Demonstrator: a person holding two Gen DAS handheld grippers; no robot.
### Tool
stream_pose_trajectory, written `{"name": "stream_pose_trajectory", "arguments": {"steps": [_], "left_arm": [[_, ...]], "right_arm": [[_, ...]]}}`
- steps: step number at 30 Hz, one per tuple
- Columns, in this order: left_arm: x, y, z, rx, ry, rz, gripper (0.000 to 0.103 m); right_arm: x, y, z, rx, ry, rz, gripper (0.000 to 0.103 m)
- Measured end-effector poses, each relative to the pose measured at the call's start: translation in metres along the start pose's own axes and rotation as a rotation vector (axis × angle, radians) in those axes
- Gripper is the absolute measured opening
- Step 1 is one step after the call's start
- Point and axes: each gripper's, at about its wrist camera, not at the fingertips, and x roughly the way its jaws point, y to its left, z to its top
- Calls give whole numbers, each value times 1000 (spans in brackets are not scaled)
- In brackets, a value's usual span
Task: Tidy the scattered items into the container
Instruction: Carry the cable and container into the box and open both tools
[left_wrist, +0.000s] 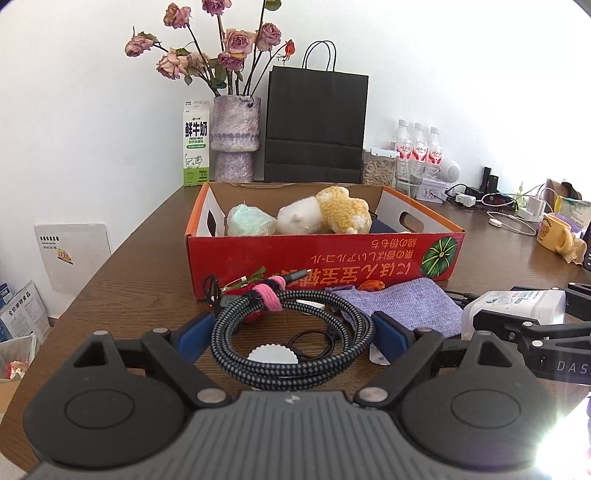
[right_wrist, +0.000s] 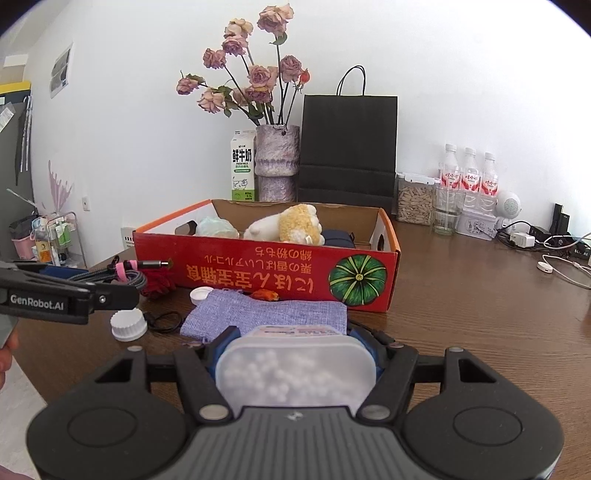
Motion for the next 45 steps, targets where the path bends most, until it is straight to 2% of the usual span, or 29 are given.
{"name": "stream_pose_trajectory", "arguments": {"steps": [6,13,17,24,30,35,38,40,42,45], "left_arm": [[0,-1,16,7,-51,1,91],[13,-2,48,8,-129,-1,91],[27,-1,65,-15,-151,2,91],[71,6,88,-52,-154,43,92],[113,25,100,-96,-136,93,92],[136,40,104,-110,-108,73,92],[152,41,107,-100,-80,60,92],[161,41,107,-101,-65,53,92],[168,41,105,-99,-48,50,92],[173,42,98,-91,-20,42,92]], "right_arm": [[5,2,16,-10,-43,6,65],[24,2,52,-29,-128,0,65],[45,-2,75,-28,-157,-5,65],[99,-5,102,-13,-153,11,65],[151,-3,112,-3,-108,18,65],[186,1,114,-11,-41,114,65],[199,13,111,-80,-7,131,65],[209,16,108,-96,22,127,65],[215,17,104,-113,36,87,65],[222,7,101,-71,74,71,65]]}}
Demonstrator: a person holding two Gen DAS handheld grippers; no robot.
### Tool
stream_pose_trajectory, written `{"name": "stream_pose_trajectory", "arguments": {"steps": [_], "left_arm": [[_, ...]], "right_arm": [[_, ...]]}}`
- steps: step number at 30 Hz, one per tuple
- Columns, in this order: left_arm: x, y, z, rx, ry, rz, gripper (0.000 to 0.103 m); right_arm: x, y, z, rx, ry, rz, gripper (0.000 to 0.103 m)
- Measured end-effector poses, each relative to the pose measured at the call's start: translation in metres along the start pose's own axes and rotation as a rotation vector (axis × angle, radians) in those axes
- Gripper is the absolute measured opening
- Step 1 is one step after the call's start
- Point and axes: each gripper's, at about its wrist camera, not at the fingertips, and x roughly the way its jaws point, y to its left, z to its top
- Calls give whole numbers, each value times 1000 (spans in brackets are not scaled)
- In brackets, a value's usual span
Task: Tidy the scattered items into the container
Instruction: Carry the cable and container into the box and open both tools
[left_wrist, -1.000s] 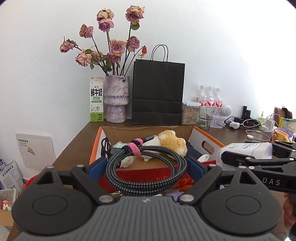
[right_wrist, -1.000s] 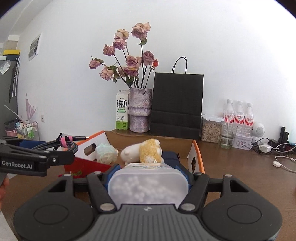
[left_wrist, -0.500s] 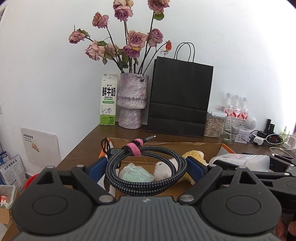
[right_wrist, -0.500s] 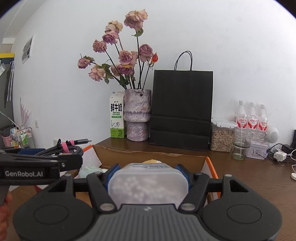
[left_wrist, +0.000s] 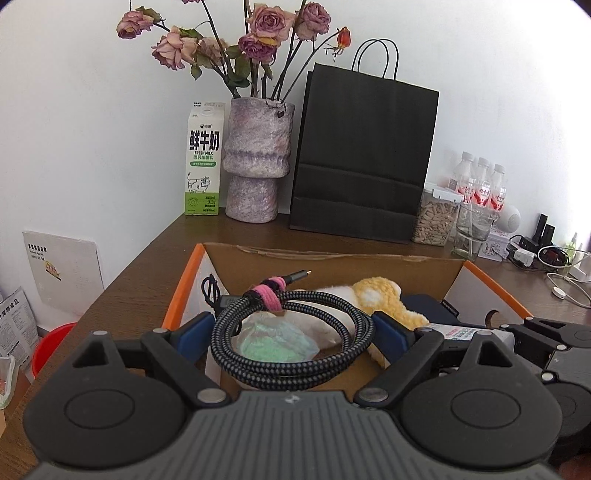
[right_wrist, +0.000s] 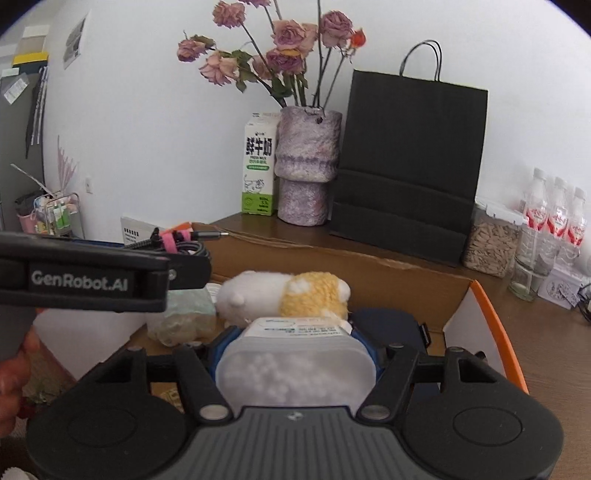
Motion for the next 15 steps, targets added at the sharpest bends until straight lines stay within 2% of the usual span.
{"name": "stream_pose_trajectory", "arguments": {"steps": [12,13,14,15], "left_arm": [[0,-1,-10,14,4,22,95],[-2,-1,-11,14,-8,28,103],[-4,-1,-12,11,-23,30,103],[-7,0,-12,5,-44,31,103]], "right_arm": [[-2,-5,-9,19,-21,-16,65],[-4,-5,-10,20,-25,-22,68],[-5,-5,-11,19,-28,-35,82],[-7,-5,-11,16,-36,-49,90]]}}
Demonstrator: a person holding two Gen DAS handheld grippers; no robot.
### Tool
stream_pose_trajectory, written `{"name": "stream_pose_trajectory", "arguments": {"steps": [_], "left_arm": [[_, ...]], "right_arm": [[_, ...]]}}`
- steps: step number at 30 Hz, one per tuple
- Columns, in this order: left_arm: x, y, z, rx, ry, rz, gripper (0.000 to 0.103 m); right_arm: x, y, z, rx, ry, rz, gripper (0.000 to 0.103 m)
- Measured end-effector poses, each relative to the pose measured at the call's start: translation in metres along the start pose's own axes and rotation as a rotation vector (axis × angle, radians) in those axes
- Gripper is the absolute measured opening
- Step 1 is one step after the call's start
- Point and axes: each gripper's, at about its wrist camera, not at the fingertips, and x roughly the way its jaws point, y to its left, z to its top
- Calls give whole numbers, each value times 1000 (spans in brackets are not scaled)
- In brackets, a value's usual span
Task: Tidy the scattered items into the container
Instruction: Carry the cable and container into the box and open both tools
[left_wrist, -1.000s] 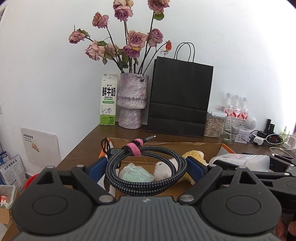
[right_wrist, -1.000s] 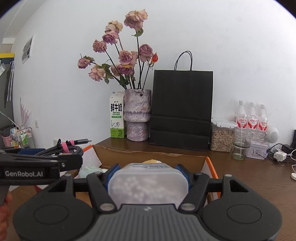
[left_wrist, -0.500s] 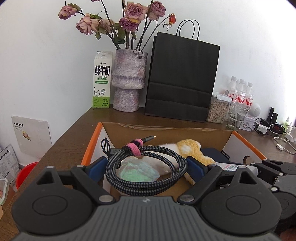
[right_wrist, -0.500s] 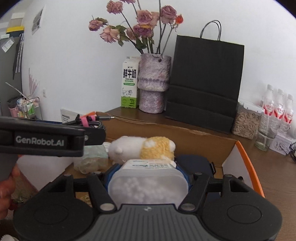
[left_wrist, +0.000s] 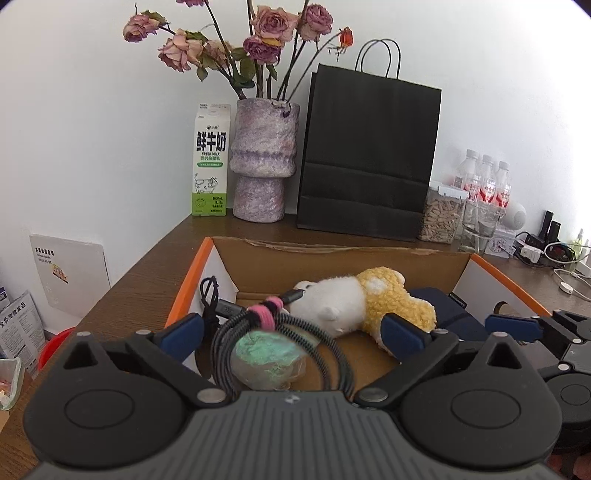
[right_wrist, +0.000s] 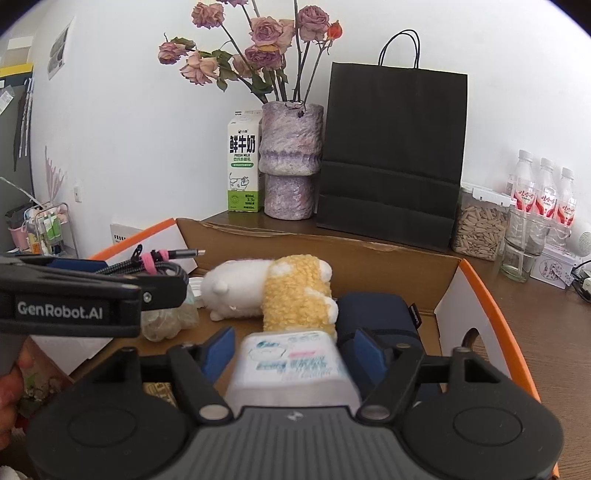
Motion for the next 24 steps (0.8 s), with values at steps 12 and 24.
{"name": "stream_pose_trajectory", "arguments": {"steps": [12,24], "left_arm": [[-8,2,-3,-18,-26,-10,103],[-30,2,-8,-28,-129,-17,103]], "right_arm": [[-21,-12,-1,47,-40,-29,103],[-39,-14,-8,56,-66,-23,103]]}}
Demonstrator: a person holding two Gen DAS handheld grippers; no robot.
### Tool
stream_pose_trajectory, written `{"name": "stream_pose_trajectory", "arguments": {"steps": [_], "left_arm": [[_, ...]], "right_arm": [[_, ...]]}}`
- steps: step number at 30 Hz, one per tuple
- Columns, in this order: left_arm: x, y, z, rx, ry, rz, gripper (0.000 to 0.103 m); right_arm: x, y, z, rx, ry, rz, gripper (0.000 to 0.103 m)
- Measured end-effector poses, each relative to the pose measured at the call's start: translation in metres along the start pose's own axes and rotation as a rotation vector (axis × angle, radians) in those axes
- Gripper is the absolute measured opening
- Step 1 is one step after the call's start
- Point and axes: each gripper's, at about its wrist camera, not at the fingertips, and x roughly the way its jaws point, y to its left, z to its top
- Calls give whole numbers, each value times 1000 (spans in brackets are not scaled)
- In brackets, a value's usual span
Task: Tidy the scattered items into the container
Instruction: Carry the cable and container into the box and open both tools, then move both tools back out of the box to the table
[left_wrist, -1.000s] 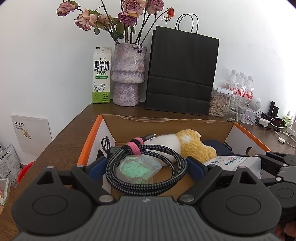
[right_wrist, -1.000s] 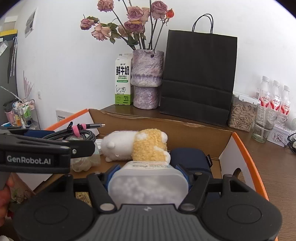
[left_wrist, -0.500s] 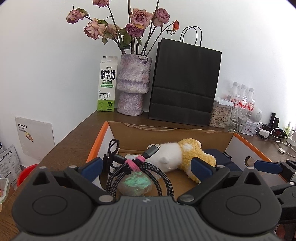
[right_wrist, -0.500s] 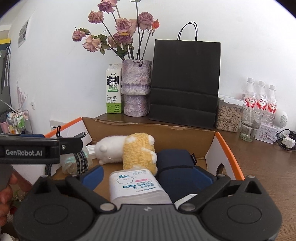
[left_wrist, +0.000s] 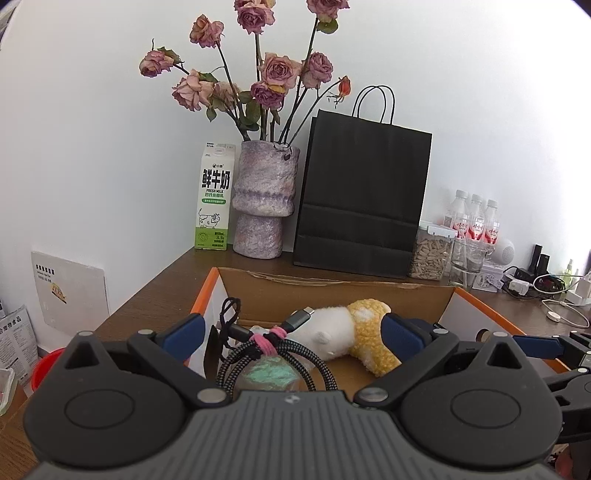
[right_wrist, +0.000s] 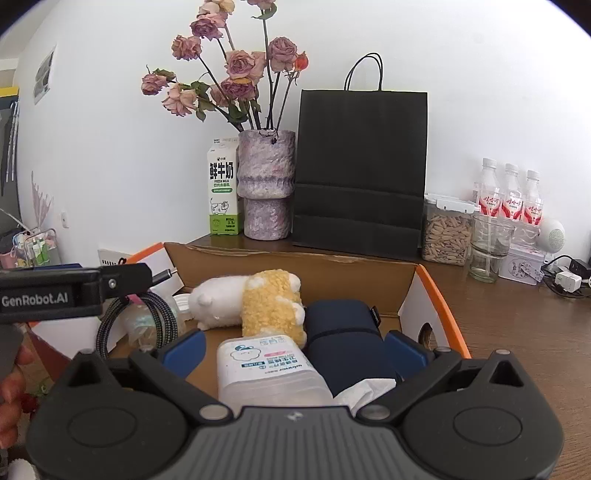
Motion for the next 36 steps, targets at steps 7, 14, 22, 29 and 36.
{"name": "stream_pose_trajectory", "arguments": {"steps": [7,14,22,29,36], "left_arm": [[-18,3,-3,0,-3,2,103],[-47,6,-10,16,-5,-6,103],[-85,13,-29,40,32,-10,103],[-110,17,-51,55,102,-8,103],[-117,16,-68,67,178,-2,103]], "right_arm": [[-27,0,-6,-2,-21,13,103],[-56,5,-19,-11,-18,22,103],[-91,14,-40,-23,7,39,103],[-109,18,-57,-7,74,54,103],[-112,15,-78,37,167,49,103]]}}
